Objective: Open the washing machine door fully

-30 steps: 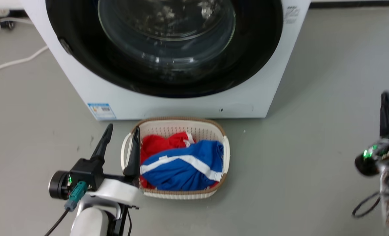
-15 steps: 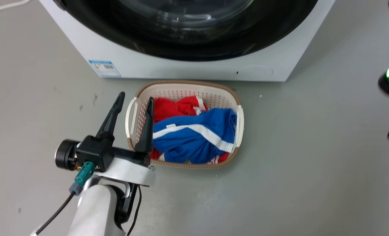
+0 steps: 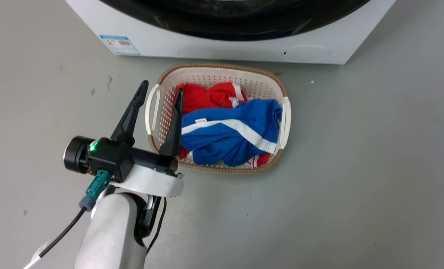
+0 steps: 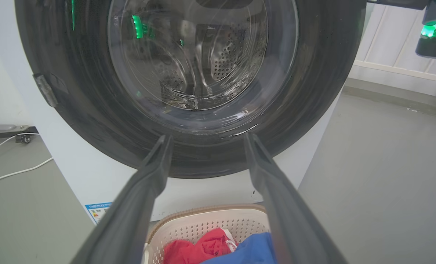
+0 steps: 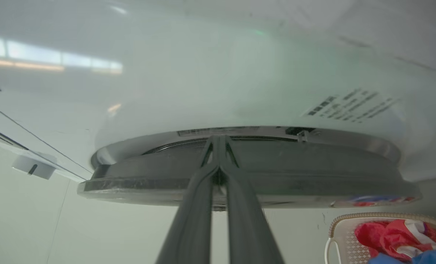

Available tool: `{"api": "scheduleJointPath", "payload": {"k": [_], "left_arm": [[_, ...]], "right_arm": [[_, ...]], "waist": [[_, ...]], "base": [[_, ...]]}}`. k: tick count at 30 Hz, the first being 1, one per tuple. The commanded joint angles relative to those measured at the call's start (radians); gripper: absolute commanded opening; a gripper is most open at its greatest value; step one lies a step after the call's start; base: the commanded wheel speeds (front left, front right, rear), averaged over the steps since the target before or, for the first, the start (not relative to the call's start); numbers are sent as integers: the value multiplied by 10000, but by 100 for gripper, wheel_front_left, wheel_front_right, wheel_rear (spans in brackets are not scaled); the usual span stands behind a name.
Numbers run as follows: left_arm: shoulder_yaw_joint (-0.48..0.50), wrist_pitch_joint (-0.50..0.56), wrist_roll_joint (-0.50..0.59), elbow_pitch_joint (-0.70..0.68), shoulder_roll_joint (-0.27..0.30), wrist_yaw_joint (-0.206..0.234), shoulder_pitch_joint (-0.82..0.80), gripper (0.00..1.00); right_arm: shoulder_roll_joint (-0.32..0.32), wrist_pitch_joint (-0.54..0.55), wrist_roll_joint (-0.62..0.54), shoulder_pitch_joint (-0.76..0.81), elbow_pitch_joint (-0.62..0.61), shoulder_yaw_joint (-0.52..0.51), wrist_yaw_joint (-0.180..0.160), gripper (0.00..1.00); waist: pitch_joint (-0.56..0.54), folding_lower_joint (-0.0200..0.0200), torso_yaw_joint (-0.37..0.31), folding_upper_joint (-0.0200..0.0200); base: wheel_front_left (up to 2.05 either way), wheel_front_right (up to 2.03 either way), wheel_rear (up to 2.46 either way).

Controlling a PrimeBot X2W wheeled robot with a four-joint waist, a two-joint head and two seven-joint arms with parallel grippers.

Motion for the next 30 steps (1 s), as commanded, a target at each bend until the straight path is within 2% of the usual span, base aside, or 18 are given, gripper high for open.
{"api": "scheduleJointPath", "payload": {"k": [1,6,13,20,30], "left_arm": [[1,-25,17,-59,-17,-17,-193,100],[32,-25,32,-123,-40,-36,-361,100],[74,-25,57,-128,-79,-49,-443,100],[138,-25,107,22,-113,-44,-436,100],[176,-25,91,380,-140,-11,81,100]], "right_arm": [[93,59,-171,-328,173,164,2,0],[307,418,-571,-1191,665,617,2,0],[505,896,-889,-1472,925,987,2,0],[396,1677,-1056,-927,630,1269,2,0],[358,3139,-929,659,-383,1513,2,0]], "waist": [[223,-1,80,0],[553,-1,155,0],[705,-1,173,0],[563,-1,89,0],[-450,-1,-102,0]], "base": [[0,0,0],[0,0,0],[0,0,0],[0,0,0],[0,0,0]]}}
